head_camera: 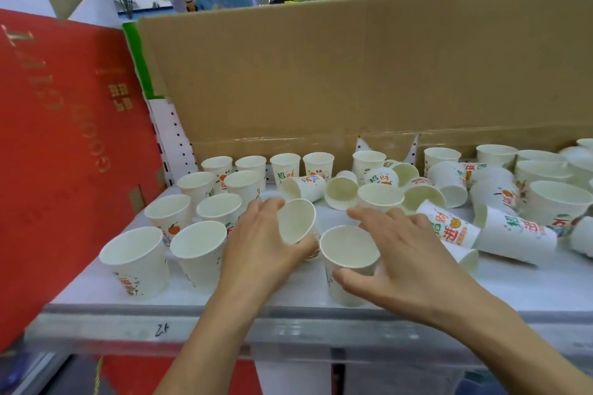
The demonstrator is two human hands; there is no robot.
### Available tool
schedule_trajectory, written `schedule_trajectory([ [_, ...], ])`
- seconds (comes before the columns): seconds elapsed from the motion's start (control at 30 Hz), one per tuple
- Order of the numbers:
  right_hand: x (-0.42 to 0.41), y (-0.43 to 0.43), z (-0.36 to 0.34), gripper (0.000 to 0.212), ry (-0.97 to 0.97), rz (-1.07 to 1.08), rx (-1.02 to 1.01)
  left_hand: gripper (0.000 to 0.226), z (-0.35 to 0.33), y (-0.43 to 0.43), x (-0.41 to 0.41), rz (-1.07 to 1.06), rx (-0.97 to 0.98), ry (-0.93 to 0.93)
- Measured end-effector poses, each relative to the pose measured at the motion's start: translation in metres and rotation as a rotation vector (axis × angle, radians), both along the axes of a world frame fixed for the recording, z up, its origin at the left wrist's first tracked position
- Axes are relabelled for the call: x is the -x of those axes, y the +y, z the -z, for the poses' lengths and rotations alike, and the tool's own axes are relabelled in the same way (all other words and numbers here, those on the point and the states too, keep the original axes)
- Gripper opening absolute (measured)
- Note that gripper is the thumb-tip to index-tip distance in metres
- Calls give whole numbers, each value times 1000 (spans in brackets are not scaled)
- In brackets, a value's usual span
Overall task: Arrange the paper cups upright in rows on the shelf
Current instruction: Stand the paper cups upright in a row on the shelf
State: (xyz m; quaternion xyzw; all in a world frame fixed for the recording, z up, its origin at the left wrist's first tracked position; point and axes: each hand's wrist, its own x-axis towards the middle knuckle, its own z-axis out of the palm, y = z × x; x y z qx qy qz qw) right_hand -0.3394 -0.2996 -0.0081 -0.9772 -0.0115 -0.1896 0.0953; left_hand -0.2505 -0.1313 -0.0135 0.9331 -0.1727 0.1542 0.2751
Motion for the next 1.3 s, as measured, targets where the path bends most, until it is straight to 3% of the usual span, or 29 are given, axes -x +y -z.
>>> schedule_trajectory([
  [0.07, 3, -3, -8, 81, 69, -53, 16, 69, -7, 5, 8, -3, -78, 7],
  [0.2, 9, -7, -35, 102, 195, -158, 28, 63, -17, 6, 12, -26, -212, -4],
  [0.33, -13, -33, -69, 87, 104, -176, -63, 69, -29, 8, 12, 28, -314, 67],
  [0.43, -48, -62, -83, 57, 62, -191, -122, 89, -44, 20, 17, 112, -339, 237],
  [0.53, -93, -84, -85, 29, 110, -207, -107, 86, -71, 24, 6, 175, -133, 310],
  [0.63, -137, -85, -79, 33, 200, -197, 9, 83, -89, 5, -36, 182, -68, 199],
  [0.9, -192, -70, -57, 42, 445, -106, 253, 78, -52, -60, -137, 136, -691, 244],
  [1.03, -203, -70, -52, 22, 290, -61, 432, 73, -38, -75, -150, 106, -902, 82],
  [1.1, -205, -77, -55, 12, 253, -51, 376, 75, -38, -76, -151, 124, -890, 64],
  [1.2, -209, -89, -61, 23, 240, -62, 167, 66, -54, -69, -151, 171, -690, 171],
  [1.3, -211, -95, -62, 17, 326, -166, -41, 58, -79, -59, -148, 151, -564, 300],
])
